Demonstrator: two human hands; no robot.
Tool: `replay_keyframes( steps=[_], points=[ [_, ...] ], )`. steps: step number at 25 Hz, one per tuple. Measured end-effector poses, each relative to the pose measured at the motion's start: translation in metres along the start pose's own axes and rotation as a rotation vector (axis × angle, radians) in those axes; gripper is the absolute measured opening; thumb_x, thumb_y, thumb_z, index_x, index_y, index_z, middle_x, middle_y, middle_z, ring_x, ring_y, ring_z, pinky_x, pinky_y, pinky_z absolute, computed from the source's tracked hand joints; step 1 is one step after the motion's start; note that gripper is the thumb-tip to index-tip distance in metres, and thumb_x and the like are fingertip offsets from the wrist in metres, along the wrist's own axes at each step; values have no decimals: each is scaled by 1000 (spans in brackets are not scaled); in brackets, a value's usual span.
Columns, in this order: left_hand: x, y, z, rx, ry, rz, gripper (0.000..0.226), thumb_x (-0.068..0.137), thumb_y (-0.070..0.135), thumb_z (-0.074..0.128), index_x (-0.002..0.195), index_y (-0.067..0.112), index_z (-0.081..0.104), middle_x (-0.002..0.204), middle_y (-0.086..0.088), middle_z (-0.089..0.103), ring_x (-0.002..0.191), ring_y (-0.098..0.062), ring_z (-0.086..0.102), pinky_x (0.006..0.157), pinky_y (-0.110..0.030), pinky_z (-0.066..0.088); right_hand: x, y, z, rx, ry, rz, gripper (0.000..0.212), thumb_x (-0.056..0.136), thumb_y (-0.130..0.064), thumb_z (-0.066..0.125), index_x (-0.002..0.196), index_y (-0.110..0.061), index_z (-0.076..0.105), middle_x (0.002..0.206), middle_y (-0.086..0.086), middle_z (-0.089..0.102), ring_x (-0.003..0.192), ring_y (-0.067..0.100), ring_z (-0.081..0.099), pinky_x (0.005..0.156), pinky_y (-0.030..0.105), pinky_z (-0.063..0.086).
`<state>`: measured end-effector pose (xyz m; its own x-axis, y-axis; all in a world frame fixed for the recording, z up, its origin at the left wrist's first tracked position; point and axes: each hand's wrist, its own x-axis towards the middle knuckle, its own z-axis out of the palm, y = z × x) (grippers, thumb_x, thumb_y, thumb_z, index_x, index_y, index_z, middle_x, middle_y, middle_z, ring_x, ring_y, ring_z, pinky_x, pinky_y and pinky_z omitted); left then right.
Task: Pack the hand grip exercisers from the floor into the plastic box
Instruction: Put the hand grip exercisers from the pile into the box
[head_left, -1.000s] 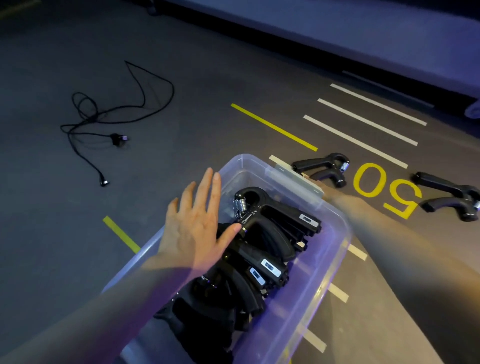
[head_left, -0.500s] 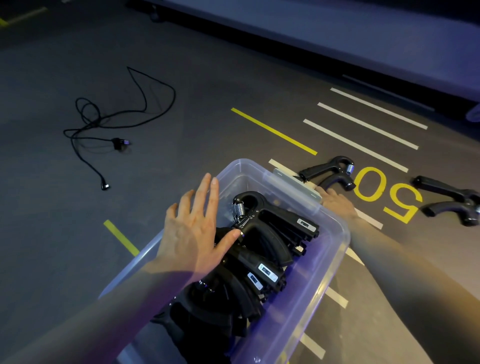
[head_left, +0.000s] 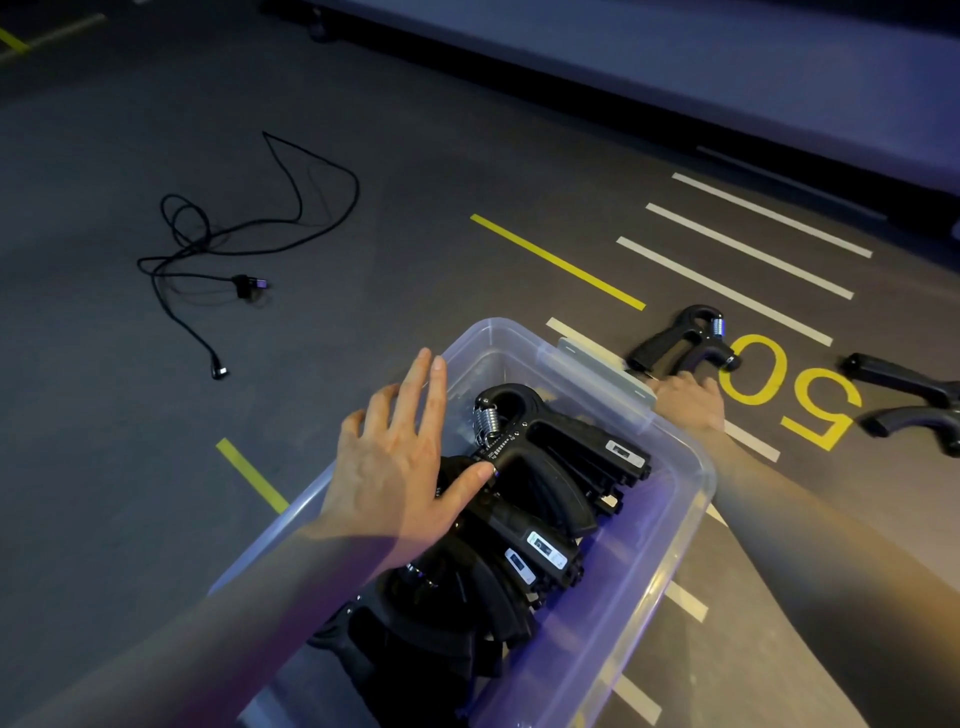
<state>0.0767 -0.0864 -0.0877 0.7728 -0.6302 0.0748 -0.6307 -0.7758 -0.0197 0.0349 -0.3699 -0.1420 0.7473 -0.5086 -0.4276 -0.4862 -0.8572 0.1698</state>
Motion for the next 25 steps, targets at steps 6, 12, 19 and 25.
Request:
replay_keyframes(
  steps=[6, 12, 19, 25],
  points=[
    [-1, 0, -1, -9, -9, 1, 90, 81, 67, 26, 143, 2, 29, 147, -15, 35, 105, -35, 56, 74, -44, 49, 9, 1, 21, 439, -56, 180, 36, 95, -11, 41, 129, -4, 48, 133, 20, 45, 125, 36, 43, 98, 40, 35],
    [-1, 1, -1, -16, -23, -2, 90, 81, 68, 25, 144, 2, 28, 148, -14, 34, 104, -34, 55, 75, -43, 48, -16, 20, 39, 819, 152, 75, 34, 83, 0, 56, 115, -3, 64, 117, 18, 57, 107, 33, 51, 73, 25, 30],
    [0, 1, -5, -24, -126, -30, 93, 79, 71, 16, 147, 7, 19, 153, -10, 26, 112, -32, 51, 82, -43, 45, -53, 34, 19, 1229, 156, 144, 40, 91, 6, 43, 127, -4, 57, 113, 12, 62, 95, 20, 56, 82, 32, 45],
    [1, 0, -14, -84, -247, -27, 96, 73, 78, 3, 144, 19, -22, 156, 2, -19, 138, -23, 17, 104, -39, 28, -101, 60, -56, 1030, 639, -138, 37, 92, 3, 47, 120, -17, 61, 125, 1, 54, 114, 0, 49, 94, 11, 39]
  ],
)
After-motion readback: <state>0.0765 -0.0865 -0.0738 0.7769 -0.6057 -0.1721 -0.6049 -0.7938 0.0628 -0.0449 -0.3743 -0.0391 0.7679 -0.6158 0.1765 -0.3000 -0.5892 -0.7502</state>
